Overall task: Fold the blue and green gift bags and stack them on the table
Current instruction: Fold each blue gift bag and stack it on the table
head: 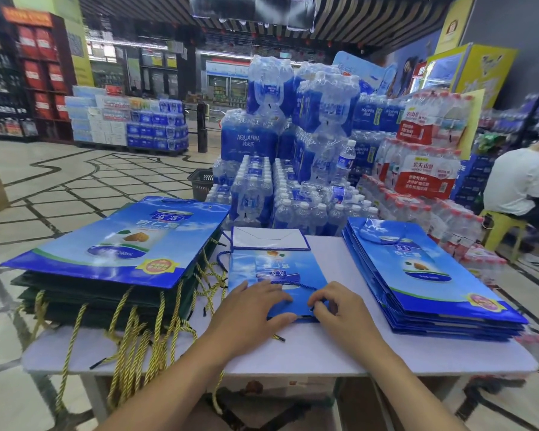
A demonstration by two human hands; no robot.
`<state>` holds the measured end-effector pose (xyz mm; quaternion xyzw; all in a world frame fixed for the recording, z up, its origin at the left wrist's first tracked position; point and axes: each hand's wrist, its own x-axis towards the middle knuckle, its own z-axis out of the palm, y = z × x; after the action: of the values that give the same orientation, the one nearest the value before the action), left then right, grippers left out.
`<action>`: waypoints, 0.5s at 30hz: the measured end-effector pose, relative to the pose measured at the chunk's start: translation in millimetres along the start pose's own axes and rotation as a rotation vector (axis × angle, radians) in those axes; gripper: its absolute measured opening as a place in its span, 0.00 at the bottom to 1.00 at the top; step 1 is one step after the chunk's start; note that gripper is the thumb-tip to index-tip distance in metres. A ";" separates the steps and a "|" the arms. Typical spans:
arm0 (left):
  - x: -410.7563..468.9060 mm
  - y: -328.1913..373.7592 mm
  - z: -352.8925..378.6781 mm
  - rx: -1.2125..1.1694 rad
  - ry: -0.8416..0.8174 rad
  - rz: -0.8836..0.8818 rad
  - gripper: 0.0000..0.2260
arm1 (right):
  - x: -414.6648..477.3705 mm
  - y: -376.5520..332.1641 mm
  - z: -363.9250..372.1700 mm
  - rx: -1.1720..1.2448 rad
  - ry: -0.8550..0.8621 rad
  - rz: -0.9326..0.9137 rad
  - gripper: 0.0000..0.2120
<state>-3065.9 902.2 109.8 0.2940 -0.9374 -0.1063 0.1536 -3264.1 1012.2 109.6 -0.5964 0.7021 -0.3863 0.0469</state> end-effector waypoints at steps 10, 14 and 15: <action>1.8 -0.8 2.2 -0.021 -0.018 -0.016 0.24 | -4.7 -6.6 -3.0 -0.058 0.067 0.006 0.04; 3.5 -1.7 3.2 -0.069 -0.021 -0.038 0.21 | -4.2 0.3 -1.3 -0.107 0.145 -0.052 0.08; 3.6 -2.2 4.1 -0.089 -0.010 -0.040 0.20 | -4.7 -0.4 -1.3 -0.107 0.178 -0.069 0.10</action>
<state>-3069.0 898.7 106.1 0.3051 -0.9264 -0.1523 0.1596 -3263.2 1017.0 108.9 -0.5853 0.7021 -0.4011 -0.0607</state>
